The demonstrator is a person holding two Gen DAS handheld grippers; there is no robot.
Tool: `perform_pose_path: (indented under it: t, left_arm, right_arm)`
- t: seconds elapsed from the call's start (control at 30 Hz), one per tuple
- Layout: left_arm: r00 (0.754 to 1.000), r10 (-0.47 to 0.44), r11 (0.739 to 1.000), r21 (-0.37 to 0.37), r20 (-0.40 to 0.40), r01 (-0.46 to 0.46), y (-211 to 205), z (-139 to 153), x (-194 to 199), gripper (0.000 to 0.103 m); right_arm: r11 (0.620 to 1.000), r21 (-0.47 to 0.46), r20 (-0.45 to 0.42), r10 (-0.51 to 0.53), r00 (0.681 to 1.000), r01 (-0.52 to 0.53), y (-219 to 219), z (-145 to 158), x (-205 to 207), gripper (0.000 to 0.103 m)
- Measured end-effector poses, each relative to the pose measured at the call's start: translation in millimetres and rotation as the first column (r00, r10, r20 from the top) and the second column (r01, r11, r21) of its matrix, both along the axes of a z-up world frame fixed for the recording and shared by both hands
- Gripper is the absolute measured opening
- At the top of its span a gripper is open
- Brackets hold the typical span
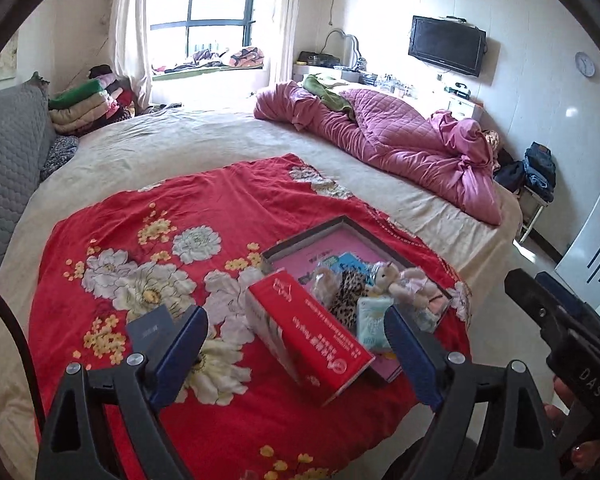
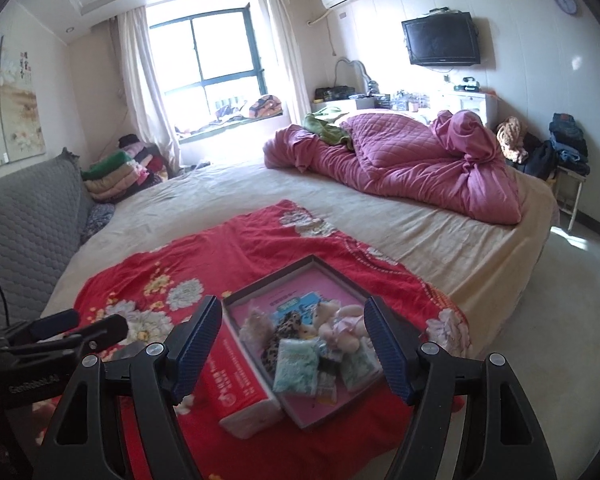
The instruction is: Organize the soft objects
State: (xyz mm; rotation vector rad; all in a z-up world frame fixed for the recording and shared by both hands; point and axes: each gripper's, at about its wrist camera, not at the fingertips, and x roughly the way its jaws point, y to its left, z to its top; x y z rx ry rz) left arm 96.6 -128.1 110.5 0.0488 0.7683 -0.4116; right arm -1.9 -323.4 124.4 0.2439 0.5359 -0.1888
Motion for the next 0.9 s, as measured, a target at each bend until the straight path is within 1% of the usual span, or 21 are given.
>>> perform_pose_path:
  t: [0.1, 0.27, 0.37, 0.47, 0.63, 0.73, 0.9]
  left_arm:
    - [1.000, 0.013, 1.000, 0.009, -0.017, -0.013, 7, -12, -15, 0.090]
    - [0.999, 0.019, 0.999, 0.041, -0.031, -0.018, 15, -30, -40, 0.090]
    - [0.999, 0.036, 0.998, 0.054, -0.040, -0.034, 22, -39, -50, 0.090]
    - [0.997, 0.052, 0.997, 0.060, -0.050, -0.049, 27, -47, -57, 0.090]
    - [0.998, 0.056, 0.996, 0.079, -0.036, -0.053, 27, -53, -72, 0.090]
    - [0.998, 0.051, 0.995, 0.085, -0.033, -0.048, 26, -55, -78, 0.090]
    - [0.999, 0.048, 0.996, 0.074, -0.021, -0.046, 24, -56, -86, 0.090]
  right_arm:
    - [1.000, 0.000, -0.011, 0.006, 1.000, -0.006, 7, -8, -15, 0.075]
    - [0.999, 0.027, -0.070, 0.019, 0.997, -0.017, 14, -30, -37, 0.075]
    - [1.000, -0.008, -0.099, 0.018, 0.995, -0.019, 21, -41, -48, 0.075]
    - [1.000, -0.021, -0.111, 0.020, 0.994, -0.022, 24, -46, -57, 0.075]
    - [0.999, -0.048, -0.098, 0.003, 0.995, -0.008, 27, -46, -70, 0.075]
    - [0.998, -0.070, -0.076, -0.013, 0.997, 0.007, 26, -43, -78, 0.075]
    - [0.996, -0.091, -0.035, -0.020, 0.999, 0.017, 30, -39, -88, 0.075]
